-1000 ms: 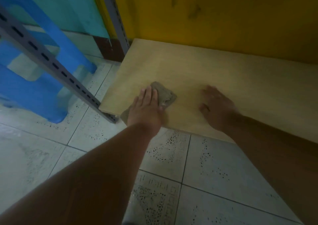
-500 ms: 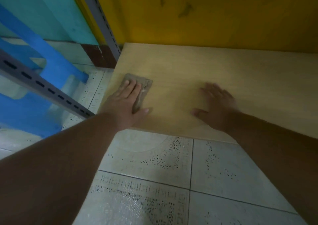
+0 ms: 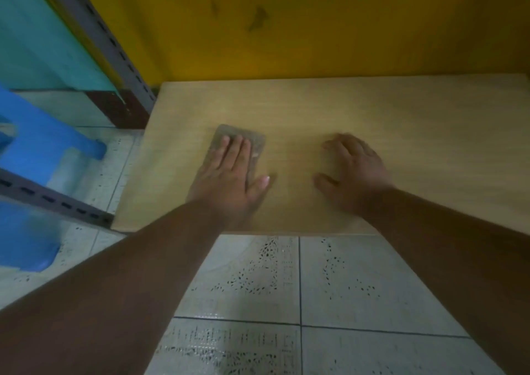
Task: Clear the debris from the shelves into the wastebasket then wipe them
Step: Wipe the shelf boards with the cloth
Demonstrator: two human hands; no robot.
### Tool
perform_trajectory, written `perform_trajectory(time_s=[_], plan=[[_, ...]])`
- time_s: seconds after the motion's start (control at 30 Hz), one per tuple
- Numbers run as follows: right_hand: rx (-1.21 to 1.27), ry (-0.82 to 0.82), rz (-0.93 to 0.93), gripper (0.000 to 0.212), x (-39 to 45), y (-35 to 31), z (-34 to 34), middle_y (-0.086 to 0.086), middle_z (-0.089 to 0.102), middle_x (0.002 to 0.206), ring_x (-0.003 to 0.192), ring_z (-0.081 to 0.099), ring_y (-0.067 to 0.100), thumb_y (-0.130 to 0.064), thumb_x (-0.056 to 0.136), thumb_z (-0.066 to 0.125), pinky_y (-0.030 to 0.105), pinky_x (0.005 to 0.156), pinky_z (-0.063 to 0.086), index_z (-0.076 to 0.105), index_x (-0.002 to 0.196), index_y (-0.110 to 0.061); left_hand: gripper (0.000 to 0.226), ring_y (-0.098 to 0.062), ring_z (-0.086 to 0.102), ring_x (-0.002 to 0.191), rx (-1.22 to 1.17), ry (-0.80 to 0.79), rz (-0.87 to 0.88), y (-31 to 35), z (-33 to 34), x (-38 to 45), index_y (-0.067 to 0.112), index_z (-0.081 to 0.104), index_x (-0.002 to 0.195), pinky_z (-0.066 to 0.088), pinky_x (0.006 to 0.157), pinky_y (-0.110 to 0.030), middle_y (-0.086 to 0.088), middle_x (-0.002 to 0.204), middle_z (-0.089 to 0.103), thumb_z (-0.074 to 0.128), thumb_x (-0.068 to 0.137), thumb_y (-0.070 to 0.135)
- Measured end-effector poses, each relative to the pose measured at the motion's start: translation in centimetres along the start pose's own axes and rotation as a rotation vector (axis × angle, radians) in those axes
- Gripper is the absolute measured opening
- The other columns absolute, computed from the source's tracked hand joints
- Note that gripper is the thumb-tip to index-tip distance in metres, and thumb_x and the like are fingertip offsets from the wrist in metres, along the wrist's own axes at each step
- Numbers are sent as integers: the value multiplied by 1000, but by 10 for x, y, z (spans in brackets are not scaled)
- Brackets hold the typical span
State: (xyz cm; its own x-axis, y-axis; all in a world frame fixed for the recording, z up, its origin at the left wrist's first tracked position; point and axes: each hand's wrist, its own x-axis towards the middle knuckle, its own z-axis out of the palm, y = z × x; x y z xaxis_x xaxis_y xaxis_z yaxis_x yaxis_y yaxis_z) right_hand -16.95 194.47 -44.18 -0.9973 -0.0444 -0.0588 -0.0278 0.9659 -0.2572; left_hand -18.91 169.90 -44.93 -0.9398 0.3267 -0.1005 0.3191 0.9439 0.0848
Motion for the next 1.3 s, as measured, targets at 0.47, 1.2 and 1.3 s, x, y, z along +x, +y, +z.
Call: perform_trajectory(time_s=[0.47,1.2,1.3], plan=[[-29,-24,140,68,-22,74,-31,3,34,151,140,26,25,-63,83,51,43,112,25,44,139,-26,65,-17,-4,152,8,-101,264,62,-13,46,23,2,158,2,122,-34,3,167,-3,24,103,50],[228,143,109,38,-20,48,-38,12,51,133,122,47,30,-15,93,46,30,100,39,56,129,-9,56,-20,19,149,-431,125,97,110,-5,31,18,34,152,14,120,-32,-2,163,23,51,99,28],[84,-3,164,55,-8,4,-20,12,22,158,147,15,29,-28,100,36,39,120,18,29,149,-7,59,-22,11,151,-119,112,-15,34,-6,21,20,28,154,11,121,-36,-3,165,13,44,98,33]])
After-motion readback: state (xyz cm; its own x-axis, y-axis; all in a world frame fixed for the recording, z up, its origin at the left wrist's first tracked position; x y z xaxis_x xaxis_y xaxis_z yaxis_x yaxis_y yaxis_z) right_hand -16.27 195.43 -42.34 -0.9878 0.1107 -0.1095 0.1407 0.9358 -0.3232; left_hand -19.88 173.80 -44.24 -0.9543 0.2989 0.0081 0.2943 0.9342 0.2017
